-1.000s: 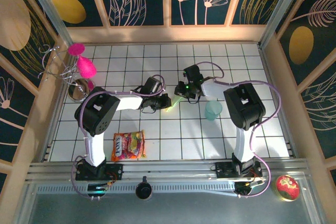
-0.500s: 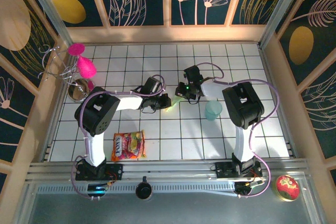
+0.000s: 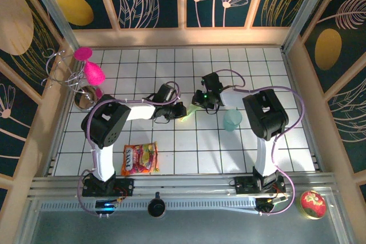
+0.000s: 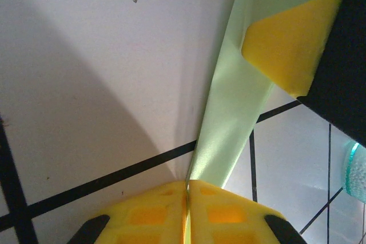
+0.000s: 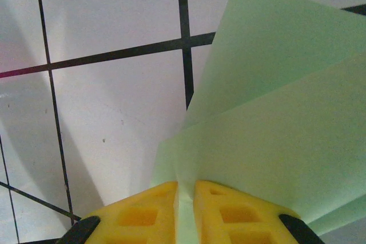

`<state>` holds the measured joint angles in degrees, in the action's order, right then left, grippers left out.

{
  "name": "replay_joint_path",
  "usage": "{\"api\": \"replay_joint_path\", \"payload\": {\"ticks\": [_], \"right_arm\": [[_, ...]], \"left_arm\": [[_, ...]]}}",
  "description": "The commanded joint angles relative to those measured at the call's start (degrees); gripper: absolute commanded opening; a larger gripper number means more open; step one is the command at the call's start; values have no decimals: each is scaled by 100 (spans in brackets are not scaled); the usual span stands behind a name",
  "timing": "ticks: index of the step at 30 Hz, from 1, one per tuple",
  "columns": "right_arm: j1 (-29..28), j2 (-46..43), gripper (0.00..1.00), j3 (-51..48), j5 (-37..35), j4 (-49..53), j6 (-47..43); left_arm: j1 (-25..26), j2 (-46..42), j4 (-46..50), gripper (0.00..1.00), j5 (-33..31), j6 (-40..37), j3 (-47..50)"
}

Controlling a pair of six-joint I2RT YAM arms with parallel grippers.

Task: Fold a paper plane with a square sheet of paper (pick it up from the middle)
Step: Fold the wing for the fifth time at the center of the table.

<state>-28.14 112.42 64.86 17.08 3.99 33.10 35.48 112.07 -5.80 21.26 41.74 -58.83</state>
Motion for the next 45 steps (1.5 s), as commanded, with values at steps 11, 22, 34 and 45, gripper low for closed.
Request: {"api": "replay_joint_path", "payload": {"ticks": [11, 22, 34, 45], "right_arm": [[218, 16, 13, -747, 374, -566, -154], [248, 67, 11, -763, 445, -605, -164], [256, 101, 10, -756, 472, -605, -168], [255, 183, 9, -743, 446, -531, -188]], "left_arm": [[54, -725, -218, 22, -716, -150, 17], [265, -149, 11, 8, -179, -308, -551], [282, 405, 378, 0, -191, -526, -943], [276, 555, 517, 0, -235, -697, -955]]}}
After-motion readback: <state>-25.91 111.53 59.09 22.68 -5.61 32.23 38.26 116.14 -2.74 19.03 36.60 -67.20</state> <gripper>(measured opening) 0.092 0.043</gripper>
